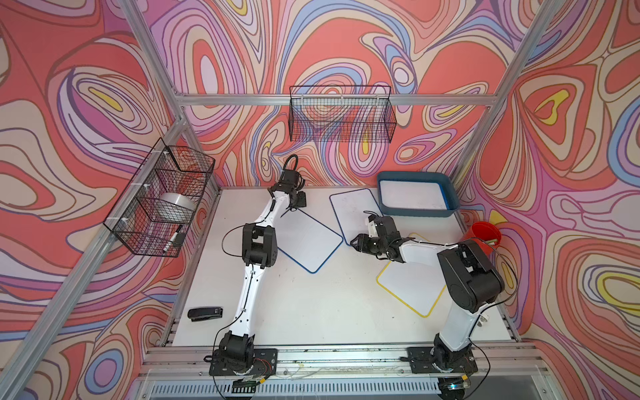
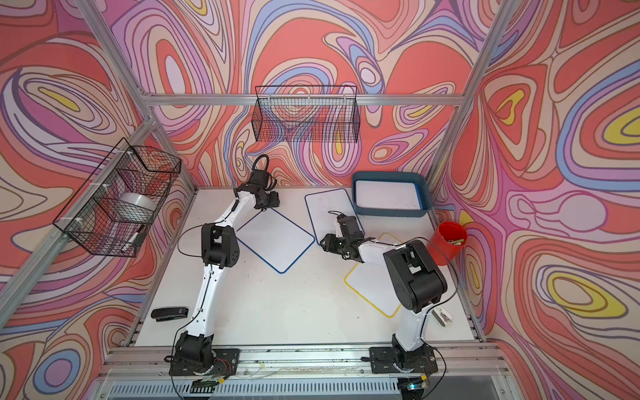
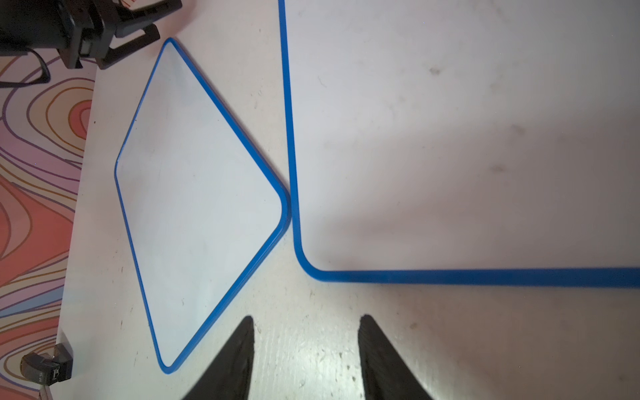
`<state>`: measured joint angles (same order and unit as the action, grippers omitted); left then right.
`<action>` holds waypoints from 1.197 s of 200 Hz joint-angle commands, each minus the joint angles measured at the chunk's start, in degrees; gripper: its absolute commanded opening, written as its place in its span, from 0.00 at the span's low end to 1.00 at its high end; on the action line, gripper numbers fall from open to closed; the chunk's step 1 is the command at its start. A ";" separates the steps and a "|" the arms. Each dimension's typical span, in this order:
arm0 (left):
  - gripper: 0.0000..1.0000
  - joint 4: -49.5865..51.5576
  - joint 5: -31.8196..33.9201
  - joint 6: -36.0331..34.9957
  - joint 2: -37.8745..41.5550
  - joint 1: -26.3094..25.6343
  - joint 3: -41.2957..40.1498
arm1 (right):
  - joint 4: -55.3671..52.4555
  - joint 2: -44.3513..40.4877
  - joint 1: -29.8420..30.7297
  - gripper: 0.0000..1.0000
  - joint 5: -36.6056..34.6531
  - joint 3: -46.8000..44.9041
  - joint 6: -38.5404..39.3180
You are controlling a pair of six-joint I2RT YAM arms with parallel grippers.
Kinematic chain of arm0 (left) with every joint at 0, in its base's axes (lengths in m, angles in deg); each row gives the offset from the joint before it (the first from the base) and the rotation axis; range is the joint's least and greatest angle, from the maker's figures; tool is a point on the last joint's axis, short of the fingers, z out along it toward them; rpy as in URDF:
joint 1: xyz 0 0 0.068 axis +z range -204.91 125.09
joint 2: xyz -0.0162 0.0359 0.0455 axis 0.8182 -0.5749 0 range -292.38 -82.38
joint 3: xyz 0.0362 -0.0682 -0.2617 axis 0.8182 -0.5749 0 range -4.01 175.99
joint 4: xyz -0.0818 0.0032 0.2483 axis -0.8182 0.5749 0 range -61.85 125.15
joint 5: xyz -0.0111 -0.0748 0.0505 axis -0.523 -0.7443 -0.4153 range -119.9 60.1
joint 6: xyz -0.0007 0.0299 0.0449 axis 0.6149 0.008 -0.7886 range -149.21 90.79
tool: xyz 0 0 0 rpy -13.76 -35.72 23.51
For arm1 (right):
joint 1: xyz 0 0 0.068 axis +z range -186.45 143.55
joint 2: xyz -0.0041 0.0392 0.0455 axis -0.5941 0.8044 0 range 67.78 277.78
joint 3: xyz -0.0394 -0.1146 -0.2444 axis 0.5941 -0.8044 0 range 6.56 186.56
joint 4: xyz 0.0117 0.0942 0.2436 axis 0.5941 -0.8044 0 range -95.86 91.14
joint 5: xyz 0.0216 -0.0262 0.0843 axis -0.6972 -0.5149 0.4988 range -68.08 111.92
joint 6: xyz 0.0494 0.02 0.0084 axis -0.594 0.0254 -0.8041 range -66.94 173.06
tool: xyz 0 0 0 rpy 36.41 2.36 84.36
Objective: Put the whiteboard into the storage box
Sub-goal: Move the whiteboard to the center of the board.
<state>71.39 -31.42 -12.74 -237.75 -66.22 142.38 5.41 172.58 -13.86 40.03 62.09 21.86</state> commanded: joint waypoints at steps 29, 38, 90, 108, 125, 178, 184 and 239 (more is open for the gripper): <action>0.69 13.54 1.03 -0.88 -3.78 -0.19 3.11 | 0.74 0.30 0.26 0.51 0.94 0.63 -0.79; 0.69 14.65 1.80 -0.66 -3.67 -0.29 2.96 | 0.82 0.41 0.26 0.51 1.12 0.66 -0.88; 0.68 20.03 2.39 1.18 -2.22 -0.42 -0.62 | 0.74 -0.10 0.26 0.51 0.92 0.48 -1.00; 0.67 19.89 2.32 1.33 -0.38 -0.96 -5.05 | 0.81 0.14 0.24 0.51 0.96 0.55 -1.04; 0.66 20.70 2.99 0.83 0.87 -1.98 -7.81 | 0.87 0.58 0.26 0.51 1.44 0.71 -1.27; 0.66 20.30 2.50 2.11 8.59 -3.54 -21.10 | 1.78 1.97 0.26 0.51 2.87 0.50 -3.41; 0.66 19.56 2.49 2.50 10.17 -3.55 -23.54 | 2.11 2.15 0.26 0.51 3.34 0.31 -3.89; 0.65 13.89 0.10 5.24 23.20 -3.63 -42.38 | 4.26 2.08 0.26 0.51 4.27 -1.03 -6.00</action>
<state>82.21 -30.52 -8.91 -216.51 -69.84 107.52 8.08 174.74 -13.86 43.92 62.00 16.89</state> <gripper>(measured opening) 0.653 0.507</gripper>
